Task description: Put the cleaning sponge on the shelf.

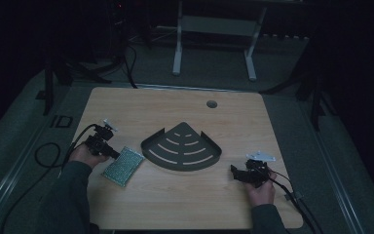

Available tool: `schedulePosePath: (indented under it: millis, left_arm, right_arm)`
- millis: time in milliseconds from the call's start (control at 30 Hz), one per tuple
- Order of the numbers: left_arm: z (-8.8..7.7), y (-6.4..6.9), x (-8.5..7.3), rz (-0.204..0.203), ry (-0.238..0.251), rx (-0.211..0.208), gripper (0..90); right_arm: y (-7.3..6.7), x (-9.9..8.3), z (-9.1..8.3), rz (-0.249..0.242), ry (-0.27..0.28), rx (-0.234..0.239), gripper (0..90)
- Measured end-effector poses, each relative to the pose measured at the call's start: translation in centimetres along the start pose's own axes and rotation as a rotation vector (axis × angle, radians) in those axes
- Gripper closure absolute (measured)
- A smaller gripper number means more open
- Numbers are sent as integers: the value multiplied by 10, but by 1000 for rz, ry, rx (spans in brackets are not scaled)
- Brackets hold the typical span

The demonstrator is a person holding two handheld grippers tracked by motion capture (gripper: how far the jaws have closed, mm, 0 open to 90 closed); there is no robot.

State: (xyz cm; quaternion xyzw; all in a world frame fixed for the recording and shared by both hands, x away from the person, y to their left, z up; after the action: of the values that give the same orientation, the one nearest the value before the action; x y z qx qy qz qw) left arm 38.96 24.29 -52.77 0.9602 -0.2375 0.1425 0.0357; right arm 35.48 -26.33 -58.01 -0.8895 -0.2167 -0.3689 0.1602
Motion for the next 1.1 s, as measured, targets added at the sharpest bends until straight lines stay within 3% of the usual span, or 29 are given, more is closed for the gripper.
schedulePosePath:
  millis: [233,433,833,1100]
  left_arm:
    - [4,-1,3,26,-27,-17,791]
    - [8,-2,5,24,-58,-14,785]
    - [16,-7,7,-11,-128,-42,745]
    - [20,-11,9,-53,-166,-102,815]
  right_arm:
    - [0,0,0,0,0,0,165]
    - [0,0,0,0,0,0,165]
    - [0,0,0,0,0,0,165]
    - [0,0,0,0,0,0,165]
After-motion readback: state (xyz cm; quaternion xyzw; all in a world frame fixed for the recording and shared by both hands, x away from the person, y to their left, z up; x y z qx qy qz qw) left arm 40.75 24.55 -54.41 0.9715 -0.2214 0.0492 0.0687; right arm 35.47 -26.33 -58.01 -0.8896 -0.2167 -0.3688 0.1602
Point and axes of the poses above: each handheld gripper's, and its own axes: z roughly forward along the jaws, x roughly out of its top, y roughly to its right, the point moved 3 cm from there along z, roughly forward along the jaws, and after that the axes turned 11 degrees about x, right-handed, at the moved point
